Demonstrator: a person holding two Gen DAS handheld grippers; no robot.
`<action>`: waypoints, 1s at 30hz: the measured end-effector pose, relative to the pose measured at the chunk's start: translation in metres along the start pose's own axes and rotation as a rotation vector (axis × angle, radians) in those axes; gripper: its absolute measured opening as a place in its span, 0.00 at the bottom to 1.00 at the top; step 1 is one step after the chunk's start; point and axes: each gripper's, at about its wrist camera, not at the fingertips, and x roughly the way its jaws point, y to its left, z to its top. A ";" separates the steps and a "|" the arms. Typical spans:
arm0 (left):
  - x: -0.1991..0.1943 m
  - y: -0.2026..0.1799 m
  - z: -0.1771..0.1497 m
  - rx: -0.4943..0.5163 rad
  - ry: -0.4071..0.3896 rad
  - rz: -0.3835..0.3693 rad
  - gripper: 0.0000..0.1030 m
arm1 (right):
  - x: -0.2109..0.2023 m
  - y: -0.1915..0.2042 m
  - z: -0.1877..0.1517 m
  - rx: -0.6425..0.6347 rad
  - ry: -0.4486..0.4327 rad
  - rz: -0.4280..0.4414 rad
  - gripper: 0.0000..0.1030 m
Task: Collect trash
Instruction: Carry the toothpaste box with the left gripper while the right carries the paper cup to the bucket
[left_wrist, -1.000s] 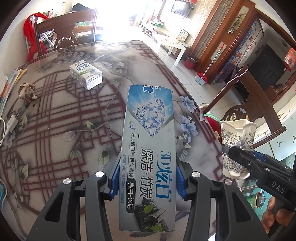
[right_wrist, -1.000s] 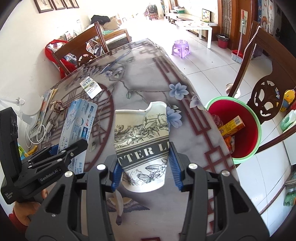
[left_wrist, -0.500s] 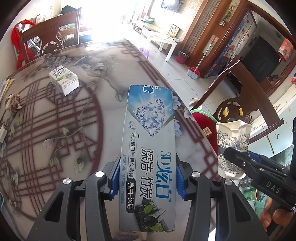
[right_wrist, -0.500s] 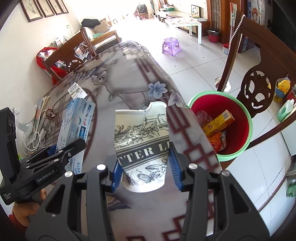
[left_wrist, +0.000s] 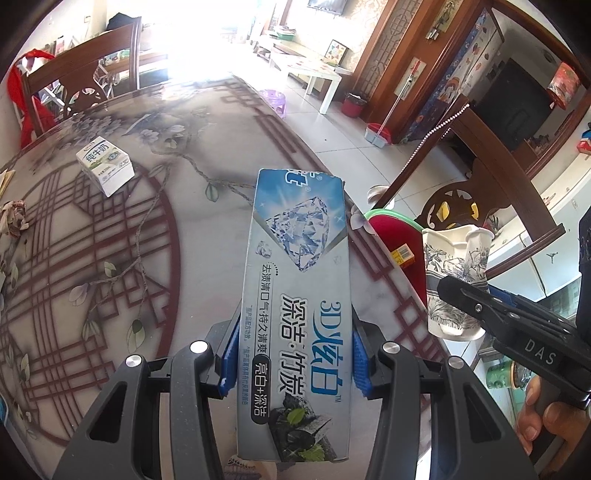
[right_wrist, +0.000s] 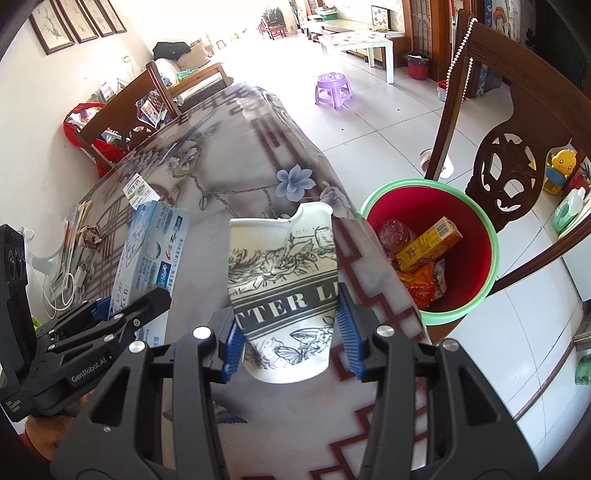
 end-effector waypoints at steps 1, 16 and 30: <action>0.001 -0.001 0.000 0.004 0.002 -0.001 0.44 | 0.000 -0.002 0.001 0.006 -0.001 -0.002 0.42; 0.017 -0.030 0.013 0.047 0.025 -0.022 0.44 | 0.005 -0.041 0.012 0.080 -0.006 -0.035 0.42; 0.043 -0.065 0.027 0.083 0.055 -0.049 0.44 | 0.006 -0.103 0.029 0.152 -0.005 -0.104 0.43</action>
